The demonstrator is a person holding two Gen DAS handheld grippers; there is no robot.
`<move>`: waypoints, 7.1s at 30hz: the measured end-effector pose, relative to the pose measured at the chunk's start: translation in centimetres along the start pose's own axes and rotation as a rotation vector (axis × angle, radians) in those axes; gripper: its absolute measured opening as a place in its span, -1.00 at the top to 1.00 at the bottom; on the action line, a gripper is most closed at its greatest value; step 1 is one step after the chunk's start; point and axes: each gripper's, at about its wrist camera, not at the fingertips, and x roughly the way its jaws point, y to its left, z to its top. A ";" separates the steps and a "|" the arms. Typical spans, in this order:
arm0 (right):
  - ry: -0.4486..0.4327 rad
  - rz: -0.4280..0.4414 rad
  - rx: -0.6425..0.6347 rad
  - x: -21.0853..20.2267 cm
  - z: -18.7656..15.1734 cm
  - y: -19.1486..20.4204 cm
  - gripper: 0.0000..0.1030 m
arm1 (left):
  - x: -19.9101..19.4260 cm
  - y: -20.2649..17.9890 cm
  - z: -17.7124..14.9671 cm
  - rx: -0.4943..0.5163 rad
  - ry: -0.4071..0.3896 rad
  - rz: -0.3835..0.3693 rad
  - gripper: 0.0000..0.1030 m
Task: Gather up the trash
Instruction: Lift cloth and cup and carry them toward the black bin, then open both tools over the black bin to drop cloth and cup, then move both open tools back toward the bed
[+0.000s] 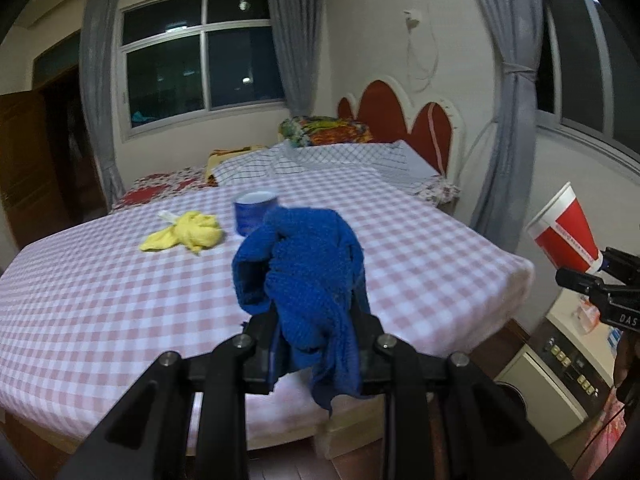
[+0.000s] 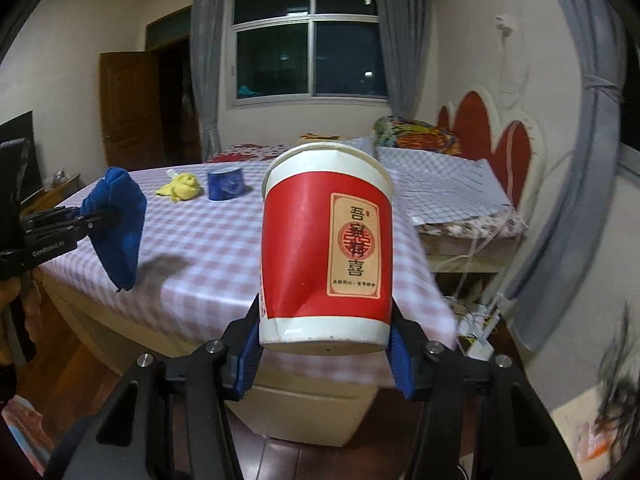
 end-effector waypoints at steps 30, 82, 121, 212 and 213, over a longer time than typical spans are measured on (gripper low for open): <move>0.159 -0.252 0.217 -5.9 -17.4 -13.6 -0.08 | 4.7 -21.2 -9.7 0.165 0.104 -0.383 0.47; 0.758 -0.160 0.272 13.7 -47.2 -24.5 -0.12 | 27.6 -42.1 -31.0 0.399 0.768 -0.590 0.44; 0.514 -0.205 0.162 8.0 -29.3 -13.3 -0.80 | 15.0 -21.6 -22.5 0.091 0.472 -0.209 -0.84; 0.127 0.265 -0.081 20.1 14.2 17.4 -0.60 | 5.8 15.7 3.2 -0.208 0.072 0.304 -0.79; 0.135 0.259 -0.092 20.9 14.6 17.7 -0.59 | 6.5 16.0 3.5 -0.206 0.086 0.296 -0.76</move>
